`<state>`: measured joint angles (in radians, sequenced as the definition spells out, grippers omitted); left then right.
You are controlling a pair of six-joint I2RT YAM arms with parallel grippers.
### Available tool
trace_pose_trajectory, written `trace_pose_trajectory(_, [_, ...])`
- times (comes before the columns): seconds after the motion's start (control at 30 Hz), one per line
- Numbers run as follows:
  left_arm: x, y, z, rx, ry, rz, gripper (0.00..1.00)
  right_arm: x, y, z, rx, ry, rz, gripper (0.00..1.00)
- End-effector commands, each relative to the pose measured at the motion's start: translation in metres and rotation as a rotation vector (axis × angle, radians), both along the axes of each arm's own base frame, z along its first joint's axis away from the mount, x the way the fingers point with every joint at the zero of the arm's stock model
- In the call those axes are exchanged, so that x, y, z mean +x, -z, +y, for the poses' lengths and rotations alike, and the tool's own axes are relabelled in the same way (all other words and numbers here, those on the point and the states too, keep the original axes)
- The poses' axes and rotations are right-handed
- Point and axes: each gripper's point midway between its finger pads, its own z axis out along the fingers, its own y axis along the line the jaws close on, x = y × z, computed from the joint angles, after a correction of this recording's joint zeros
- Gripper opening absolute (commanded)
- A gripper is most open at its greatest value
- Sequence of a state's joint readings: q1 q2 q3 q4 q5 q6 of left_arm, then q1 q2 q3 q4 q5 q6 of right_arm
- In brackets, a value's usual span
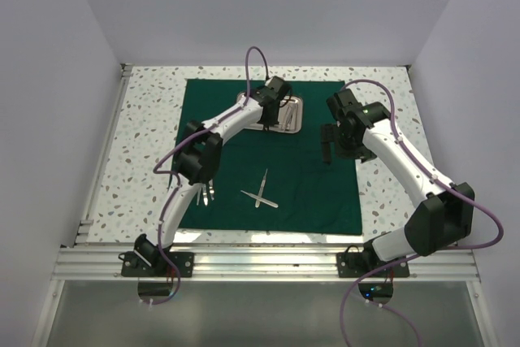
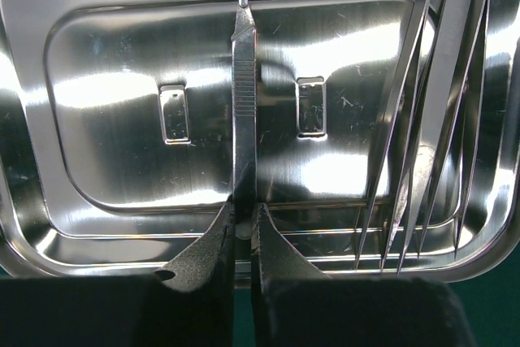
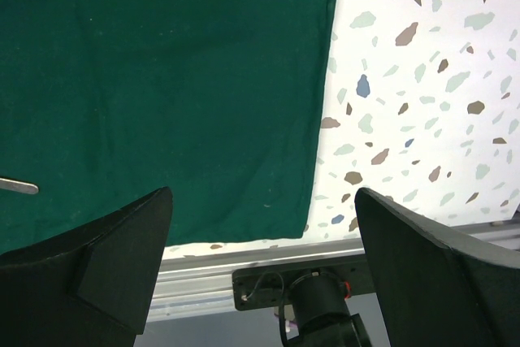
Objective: Open and lay out the surgical kit
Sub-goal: Pick up the medical item from the container, then place the medical item in the surgical kit.
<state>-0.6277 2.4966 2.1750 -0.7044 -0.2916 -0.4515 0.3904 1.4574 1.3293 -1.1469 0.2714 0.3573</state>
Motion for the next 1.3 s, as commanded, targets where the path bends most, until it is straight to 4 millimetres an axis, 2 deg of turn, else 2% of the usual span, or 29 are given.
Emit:
trace_pose_trajectory(0.0, [-0.032,0.055,0.019,0.058,0.026,0.174,0.00,0.006,-0.013,0.000,0.009,-0.002,-0.040,0.99])
trace_pose_trajectory(0.17, [-0.013,0.006,0.004,0.002,0.042,0.090,0.00,0.006,-0.012,0.002,0.020,-0.005,-0.040,0.99])
trace_pose_trajectory(0.33, [-0.004,-0.041,0.003,-0.029,0.033,0.018,0.00,0.008,-0.016,0.005,0.040,-0.005,-0.051,0.99])
trace_pose_trajectory(0.4, [-0.007,-0.050,0.006,-0.030,0.028,0.010,0.00,0.009,-0.017,0.007,0.047,-0.006,-0.055,0.99])
trace_pose_trajectory(0.43, [-0.008,-0.063,0.007,-0.039,0.025,-0.007,0.00,0.009,-0.018,0.007,0.051,-0.004,-0.057,0.99])
trace_pose_trajectory(0.5, [-0.013,-0.066,0.012,-0.032,0.015,-0.004,0.00,0.009,-0.019,0.008,0.059,-0.003,-0.063,0.99])
trace_pose_trajectory(0.53, [-0.014,-0.078,0.014,-0.042,0.012,-0.024,0.00,0.008,-0.019,0.009,0.067,-0.004,-0.065,0.99])
trace_pose_trajectory(0.6, [-0.023,-0.077,0.018,-0.038,0.003,-0.012,0.00,0.009,-0.020,0.010,0.074,-0.004,-0.069,0.99])
trace_pose_trajectory(0.63, [-0.025,-0.089,0.021,-0.048,-0.002,-0.029,0.00,0.009,-0.021,0.011,0.081,-0.005,-0.075,0.99])
trace_pose_trajectory(0.67, [-0.034,-0.082,0.023,-0.038,-0.003,-0.011,0.00,0.008,-0.020,0.012,0.083,-0.006,-0.074,0.99])
trace_pose_trajectory(0.73, [-0.040,-0.094,0.025,-0.047,-0.008,-0.029,0.00,0.009,-0.022,0.013,0.093,-0.007,-0.080,0.99])
trace_pose_trajectory(0.8, [-0.055,-0.089,0.027,-0.032,-0.009,-0.007,0.00,0.011,-0.023,0.015,0.098,-0.008,-0.083,0.99])
trace_pose_trajectory(0.83, [-0.061,-0.098,0.027,-0.042,-0.012,-0.017,0.00,0.012,-0.024,0.015,0.101,-0.006,-0.087,0.99])
trace_pose_trajectory(0.87, [-0.075,-0.088,0.028,-0.035,-0.014,0.012,0.00,0.012,-0.025,0.015,0.101,-0.009,-0.090,0.99])
trace_pose_trajectory(0.9, [-0.082,-0.088,0.027,-0.039,-0.015,0.018,0.00,0.014,-0.025,0.015,0.097,-0.006,-0.094,0.99])
trace_pose_trajectory(0.93, [-0.090,-0.099,0.027,-0.059,-0.014,0.005,0.00,0.017,-0.027,0.016,0.100,-0.006,-0.101,0.99])
trace_pose_trajectory(0.97, [-0.105,-0.085,0.031,-0.044,-0.024,0.038,0.00,0.019,-0.028,0.016,0.099,-0.005,-0.106,0.99])
trace_pose_trajectory(1.03, [-0.128,-0.092,0.024,-0.060,-0.006,0.035,0.00,0.026,-0.031,0.019,0.100,-0.003,-0.116,0.99])
trace_pose_trajectory(1.07, [-0.142,-0.080,0.028,-0.048,-0.018,0.066,0.00,0.029,-0.033,0.021,0.104,-0.003,-0.118,0.99])
trace_pose_trajectory(1.13, [-0.166,-0.085,0.022,-0.059,0.001,0.070,0.00,0.042,-0.038,0.027,0.118,-0.004,-0.133,0.99])
trace_pose_trajectory(1.17, [-0.184,-0.074,0.022,-0.052,0.001,0.098,0.00,0.047,-0.039,0.030,0.125,-0.001,-0.136,0.99])
trace_pose_trajectory(1.2, [-0.191,-0.073,0.021,-0.064,0.002,0.100,0.00,0.053,-0.034,0.035,0.131,-0.001,-0.116,0.99])
trace_pose_trajectory(1.23, [-0.198,-0.078,0.022,-0.082,0.002,0.092,0.00,0.064,-0.045,0.041,0.154,-0.001,-0.146,0.99])
trace_pose_trajectory(1.27, [-0.213,-0.066,0.027,-0.070,-0.002,0.118,0.00,0.070,-0.047,0.046,0.162,0.001,-0.147,0.99])
